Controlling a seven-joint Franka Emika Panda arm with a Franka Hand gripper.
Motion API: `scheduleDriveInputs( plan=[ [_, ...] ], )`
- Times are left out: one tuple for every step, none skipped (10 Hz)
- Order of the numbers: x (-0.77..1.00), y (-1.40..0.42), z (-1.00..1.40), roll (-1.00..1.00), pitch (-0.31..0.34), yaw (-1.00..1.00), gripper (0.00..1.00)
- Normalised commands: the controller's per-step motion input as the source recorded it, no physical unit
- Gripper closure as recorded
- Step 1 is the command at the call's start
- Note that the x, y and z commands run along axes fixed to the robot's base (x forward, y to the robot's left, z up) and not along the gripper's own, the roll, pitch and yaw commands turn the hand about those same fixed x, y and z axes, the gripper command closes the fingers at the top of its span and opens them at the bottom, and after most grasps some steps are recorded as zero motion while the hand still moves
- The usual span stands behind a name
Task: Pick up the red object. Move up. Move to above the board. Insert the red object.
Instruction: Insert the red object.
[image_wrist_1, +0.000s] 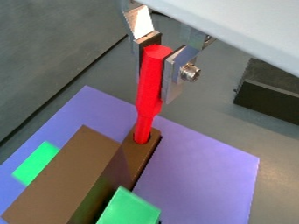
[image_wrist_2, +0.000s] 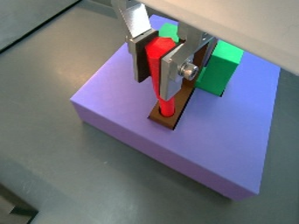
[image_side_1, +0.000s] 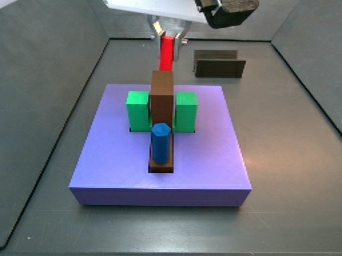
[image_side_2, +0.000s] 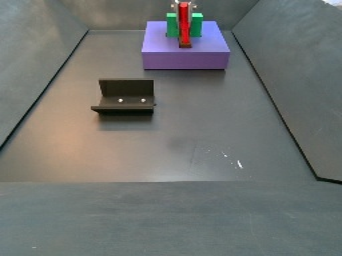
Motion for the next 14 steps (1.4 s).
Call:
scheduleDriveInputs(
  plan=[
    [0.04,-0.18,0.0,0.29,0.011,-0.02,1.0],
    [0.05,-0.15,-0.07,0.33,0.0,-0.03,1.0],
    [0.0,-0.08,-0.14,0.43,-0.097,-0.1,1.0],
    [0.0,-0.02,-0.1,0.43,-0.197,-0.15,1.0],
    [-0.09,0.0,-0.07,0.43,-0.267,-0.17,1.0],
    [-0.15,0.0,-0.07,0.41,-0.274,-0.18,1.0],
    [-0.02,-0.01,-0.07,0.29,-0.177,-0.1,1.0],
    [-0.01,-0.24,-0.06,0.46,-0.176,0.0,1.0],
    [0.0,-0.22,-0.21,0.35,-0.13,-0.05,1.0],
    [0.0,-0.29,-0.29,0.33,-0.101,-0.1,1.0],
    [0.0,-0.37,-0.31,0.38,-0.111,-0.1,1.0],
    [0.0,-0.35,-0.39,0.4,-0.116,-0.1,1.0],
    [0.12,-0.14,-0.48,0.35,-0.044,-0.16,1.0],
    [0.25,0.0,-0.53,0.27,0.003,-0.25,1.0]
  ],
)
